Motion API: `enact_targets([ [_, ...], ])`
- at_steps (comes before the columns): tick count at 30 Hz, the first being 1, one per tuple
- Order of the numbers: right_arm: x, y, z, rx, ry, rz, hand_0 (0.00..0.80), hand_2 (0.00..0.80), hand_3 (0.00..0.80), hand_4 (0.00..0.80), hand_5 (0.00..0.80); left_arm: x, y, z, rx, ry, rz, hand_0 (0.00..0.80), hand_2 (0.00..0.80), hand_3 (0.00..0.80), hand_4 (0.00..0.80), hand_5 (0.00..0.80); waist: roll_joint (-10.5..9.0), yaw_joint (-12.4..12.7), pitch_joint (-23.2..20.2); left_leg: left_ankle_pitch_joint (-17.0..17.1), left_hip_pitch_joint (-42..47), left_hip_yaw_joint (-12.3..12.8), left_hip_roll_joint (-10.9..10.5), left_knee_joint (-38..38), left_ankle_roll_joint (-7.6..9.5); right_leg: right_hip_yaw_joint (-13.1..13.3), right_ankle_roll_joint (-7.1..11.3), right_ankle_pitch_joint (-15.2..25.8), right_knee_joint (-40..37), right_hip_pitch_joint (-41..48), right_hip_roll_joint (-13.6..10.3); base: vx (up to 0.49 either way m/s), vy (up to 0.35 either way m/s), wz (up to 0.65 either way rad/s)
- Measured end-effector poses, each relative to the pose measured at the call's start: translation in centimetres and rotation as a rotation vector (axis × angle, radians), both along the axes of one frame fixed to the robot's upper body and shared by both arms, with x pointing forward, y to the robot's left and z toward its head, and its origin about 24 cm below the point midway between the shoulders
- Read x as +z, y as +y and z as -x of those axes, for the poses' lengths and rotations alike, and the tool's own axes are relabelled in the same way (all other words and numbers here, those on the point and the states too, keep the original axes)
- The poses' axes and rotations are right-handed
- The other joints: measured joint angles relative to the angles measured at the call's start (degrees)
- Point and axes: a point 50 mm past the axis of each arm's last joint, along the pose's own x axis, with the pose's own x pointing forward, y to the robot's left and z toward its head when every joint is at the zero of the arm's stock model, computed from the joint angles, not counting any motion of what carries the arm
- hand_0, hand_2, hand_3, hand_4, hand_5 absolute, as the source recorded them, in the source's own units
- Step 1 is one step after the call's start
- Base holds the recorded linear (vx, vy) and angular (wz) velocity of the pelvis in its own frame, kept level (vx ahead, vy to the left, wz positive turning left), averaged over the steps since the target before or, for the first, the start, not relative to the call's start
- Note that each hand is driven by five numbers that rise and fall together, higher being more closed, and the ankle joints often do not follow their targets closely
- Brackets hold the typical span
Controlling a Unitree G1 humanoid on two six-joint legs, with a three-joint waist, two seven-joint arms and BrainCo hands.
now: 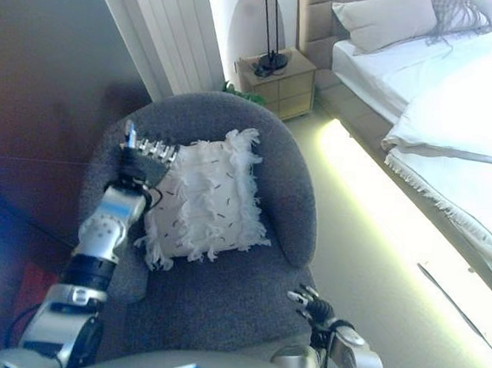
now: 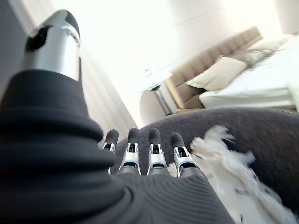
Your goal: Pick up the cushion and take it to the sofa
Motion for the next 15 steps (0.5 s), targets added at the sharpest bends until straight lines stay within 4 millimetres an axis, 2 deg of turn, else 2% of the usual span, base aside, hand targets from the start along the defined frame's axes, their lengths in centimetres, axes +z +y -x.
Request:
enact_targets([
  [4, 0.8, 0.5, -0.5, -0.055, -0.066, -0.038, 0.0, 0.0, 0.0, 0.0, 0.0, -3.0, 0.9, 3.2, -0.039, 0.011, -0.134, 0.0, 0.0, 0.0, 0.0, 0.0, -1.9, 2.5, 0.1, 0.1, -0.7, -1.1, 0.8, 0.0, -0.35, -1.2, -0.55, -0.4, -0.1, 0.0, 0.7, -0.09, -0.048, 0.14],
  [8, 1.2, 0.9, -0.6, -0.116, -0.113, -0.069, 0.0, 0.0, 0.0, 0.0, 0.0, -4.8, 1.9, 6.3, -0.069, 0.031, -0.218, 0.0, 0.0, 0.0, 0.0, 0.0, -4.27, 5.7, -0.4, 0.2, -1.7, -2.5, 1.1, 0.0, -0.39, -2.6, -0.85, -0.6, -0.1, -0.1, 1.2, -0.09, -0.025, 0.16],
  [9, 1.4, 1.0, -0.9, -0.142, -0.136, -0.082, 0.0, 0.0, 0.0, 0.0, 0.0, -5.2, 2.3, 7.1, -0.071, 0.032, -0.23, 0.0, 0.0, 0.0, 0.0, 0.0, -4.69, 5.7, -0.5, 0.3, -2.0, -3.0, 1.1, 0.0, -0.43, -3.0, -0.83, -0.7, -0.1, -0.1, 1.2, -0.089, -0.01, 0.19],
  [15, 3.0, 1.2, -2.2, -0.23, -0.249, -0.132, 0.0, 0.0, 0.0, 0.0, 0.0, -6.5, 2.6, 9.6, -0.142, 0.054, -0.35, 0.0, 0.0, 0.0, 0.0, 0.0, -5.32, 8.6, -0.1, 0.8, -3.9, -4.1, 1.2, 0.0, -0.58, -4.2, -0.86, -0.7, -0.1, -1.1, 1.4, -0.103, 0.009, 0.11],
])
